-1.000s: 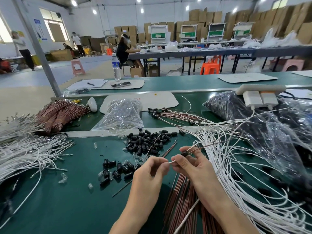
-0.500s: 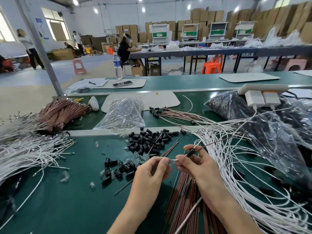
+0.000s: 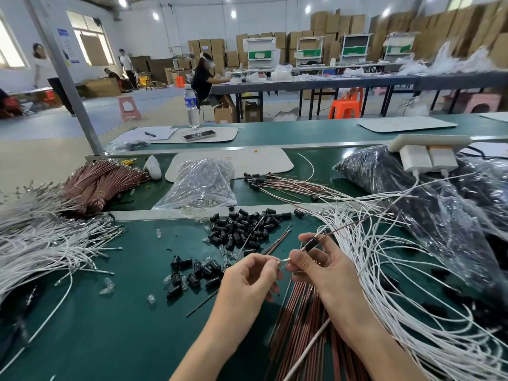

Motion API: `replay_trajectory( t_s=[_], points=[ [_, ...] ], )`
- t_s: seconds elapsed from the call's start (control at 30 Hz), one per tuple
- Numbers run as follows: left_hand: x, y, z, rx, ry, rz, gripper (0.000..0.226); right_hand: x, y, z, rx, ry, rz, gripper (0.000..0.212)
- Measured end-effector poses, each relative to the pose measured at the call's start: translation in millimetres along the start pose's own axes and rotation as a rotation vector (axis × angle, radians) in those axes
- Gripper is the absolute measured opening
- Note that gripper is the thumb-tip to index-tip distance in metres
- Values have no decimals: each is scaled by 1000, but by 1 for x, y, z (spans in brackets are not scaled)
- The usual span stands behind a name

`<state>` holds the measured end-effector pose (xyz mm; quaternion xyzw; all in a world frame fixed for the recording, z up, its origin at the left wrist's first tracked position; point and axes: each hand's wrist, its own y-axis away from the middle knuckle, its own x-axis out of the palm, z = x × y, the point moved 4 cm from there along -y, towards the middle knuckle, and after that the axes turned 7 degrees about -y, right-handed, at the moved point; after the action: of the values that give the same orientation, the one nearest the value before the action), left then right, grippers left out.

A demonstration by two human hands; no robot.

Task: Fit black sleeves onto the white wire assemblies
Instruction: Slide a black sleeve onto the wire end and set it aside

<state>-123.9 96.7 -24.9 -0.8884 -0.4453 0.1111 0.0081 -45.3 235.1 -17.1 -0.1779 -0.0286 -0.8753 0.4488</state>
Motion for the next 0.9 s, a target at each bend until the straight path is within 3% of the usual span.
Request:
replay_trajectory(
  t_s=[0.4,0.73,0.9],
  points=[
    [5,1,-1,-28,67,49,18,0,1,0,-106,101,6,25],
    [9,2,5,9,-31,44,12,-2,3,2,-208,271,-11,23],
    [11,3,4,36,-87,19,20,-4,3,-2,-235,385,-43,29]
  ],
)
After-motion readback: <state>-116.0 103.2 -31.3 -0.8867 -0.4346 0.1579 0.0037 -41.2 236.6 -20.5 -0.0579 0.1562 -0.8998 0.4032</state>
